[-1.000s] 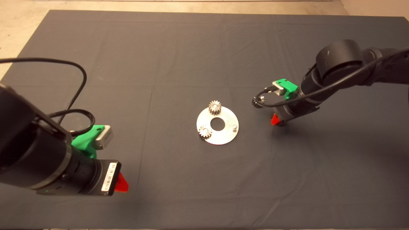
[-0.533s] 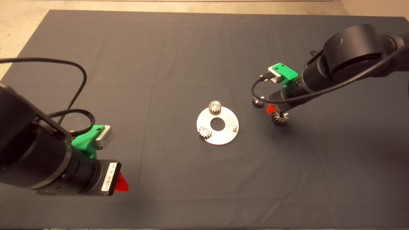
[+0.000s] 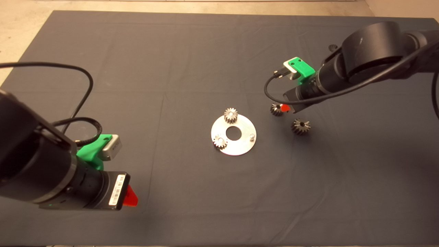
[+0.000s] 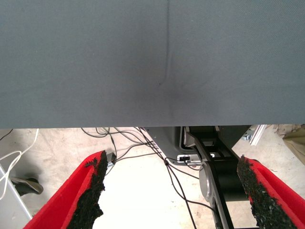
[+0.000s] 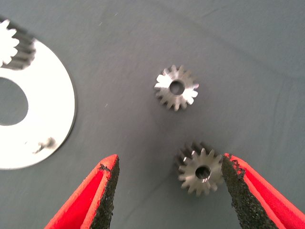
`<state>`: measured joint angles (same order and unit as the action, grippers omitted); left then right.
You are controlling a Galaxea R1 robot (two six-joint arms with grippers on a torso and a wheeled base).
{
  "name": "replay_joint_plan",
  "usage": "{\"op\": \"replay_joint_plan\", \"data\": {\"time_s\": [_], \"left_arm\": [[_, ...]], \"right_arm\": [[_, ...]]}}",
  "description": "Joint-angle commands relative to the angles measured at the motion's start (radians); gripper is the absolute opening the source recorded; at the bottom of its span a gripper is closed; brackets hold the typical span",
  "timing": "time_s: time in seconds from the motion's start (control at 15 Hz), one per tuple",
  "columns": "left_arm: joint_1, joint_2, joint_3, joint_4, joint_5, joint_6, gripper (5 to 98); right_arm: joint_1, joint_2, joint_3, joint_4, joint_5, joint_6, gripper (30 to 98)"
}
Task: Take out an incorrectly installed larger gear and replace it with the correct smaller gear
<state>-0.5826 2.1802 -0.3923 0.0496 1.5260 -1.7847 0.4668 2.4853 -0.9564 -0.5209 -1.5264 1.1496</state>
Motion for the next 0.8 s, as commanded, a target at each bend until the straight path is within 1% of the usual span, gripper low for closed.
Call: {"op": "replay_joint_plan", "data": {"time_s": [0.0, 0.13, 0.27, 0.4, 0.47, 0.67, 0.73], "left_arm": [[-0.016, -0.003, 0.003, -0.014, 0.132, -0.005, 69.0], [-0.015, -0.003, 0.003, -0.014, 0.132, -0.005, 69.0], [-0.016, -0.003, 0.001, -0.014, 0.132, -0.005, 69.0], [-0.016, -0.001, 0.000, -0.014, 0.132, -0.005, 69.0], [-0.014, -0.001, 0.000, -0.014, 0.132, -0.005, 69.0], [-0.014, -0.001, 0.001, -0.014, 0.132, -0.005, 69.0], [-0.015, -0.001, 0.001, -0.014, 0.132, -0.005, 69.0]], "right_arm": [[-0.043, 0.025, -0.076, -0.114, -0.132, -0.005, 57.5], [-0.085, 0.042, -0.110, -0.142, -0.132, -0.007, 57.4], [-0.096, 0.044, -0.117, -0.142, -0.132, -0.007, 57.5], [-0.108, 0.045, -0.135, -0.142, -0.132, -0.005, 62.3], [-0.114, 0.045, -0.137, -0.143, -0.132, -0.007, 62.7], [-0.122, 0.047, -0.139, -0.156, -0.132, -0.007, 71.2], [-0.122, 0.047, -0.139, -0.157, -0.132, -0.007, 72.0]]}}
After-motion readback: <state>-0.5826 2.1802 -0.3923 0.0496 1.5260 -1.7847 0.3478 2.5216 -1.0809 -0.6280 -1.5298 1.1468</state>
